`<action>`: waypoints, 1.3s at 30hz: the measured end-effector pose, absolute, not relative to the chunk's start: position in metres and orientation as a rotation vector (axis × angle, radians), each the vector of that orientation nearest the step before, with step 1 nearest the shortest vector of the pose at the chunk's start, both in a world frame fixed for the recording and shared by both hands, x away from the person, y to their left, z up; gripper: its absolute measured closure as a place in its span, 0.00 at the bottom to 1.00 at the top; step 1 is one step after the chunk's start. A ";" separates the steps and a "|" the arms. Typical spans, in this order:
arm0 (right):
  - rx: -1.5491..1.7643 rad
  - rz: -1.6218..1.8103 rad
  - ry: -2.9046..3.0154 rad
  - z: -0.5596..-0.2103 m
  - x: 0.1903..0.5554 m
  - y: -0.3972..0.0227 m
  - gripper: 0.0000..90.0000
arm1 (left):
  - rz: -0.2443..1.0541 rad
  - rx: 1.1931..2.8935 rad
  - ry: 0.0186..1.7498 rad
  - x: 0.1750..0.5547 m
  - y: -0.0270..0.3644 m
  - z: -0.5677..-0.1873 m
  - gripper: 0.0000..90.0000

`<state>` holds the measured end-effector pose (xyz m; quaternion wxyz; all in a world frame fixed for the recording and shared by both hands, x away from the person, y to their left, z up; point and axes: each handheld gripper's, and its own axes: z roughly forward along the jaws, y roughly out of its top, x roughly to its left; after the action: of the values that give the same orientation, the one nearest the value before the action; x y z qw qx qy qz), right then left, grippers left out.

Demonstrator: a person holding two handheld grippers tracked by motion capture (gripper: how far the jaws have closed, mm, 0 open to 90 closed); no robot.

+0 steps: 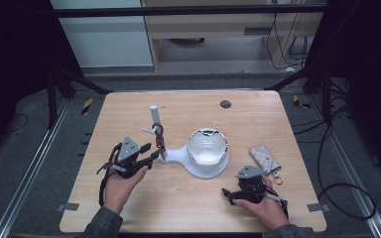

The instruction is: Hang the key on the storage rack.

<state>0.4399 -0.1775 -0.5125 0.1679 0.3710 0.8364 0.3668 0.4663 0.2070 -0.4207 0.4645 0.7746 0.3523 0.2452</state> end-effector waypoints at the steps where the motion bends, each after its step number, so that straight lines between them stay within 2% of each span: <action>1: 1.055 1.044 2.379 -0.512 0.440 -0.178 0.09 | 0.599 1.908 0.867 0.465 0.208 -0.422 0.62; 11: 1.058 1.044 2.378 -0.513 0.440 -0.178 0.09 | 0.608 1.928 0.905 0.462 0.225 -0.430 0.56; 25: 1.075 1.038 2.378 -0.513 0.440 -0.178 0.07 | 0.565 2.002 1.035 0.477 0.248 -0.462 0.29; 34: 1.084 1.029 2.374 -0.513 0.441 -0.177 0.05 | 0.563 2.062 1.071 0.479 0.256 -0.476 0.18; 39: 1.075 1.028 2.380 -0.513 0.441 -0.178 0.05 | 0.511 2.077 1.111 0.480 0.262 -0.482 0.14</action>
<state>0.4415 -0.1780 -0.5126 0.1668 0.3778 0.8361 0.3610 0.4804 0.2618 -0.4823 0.3574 0.8047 0.4306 0.1981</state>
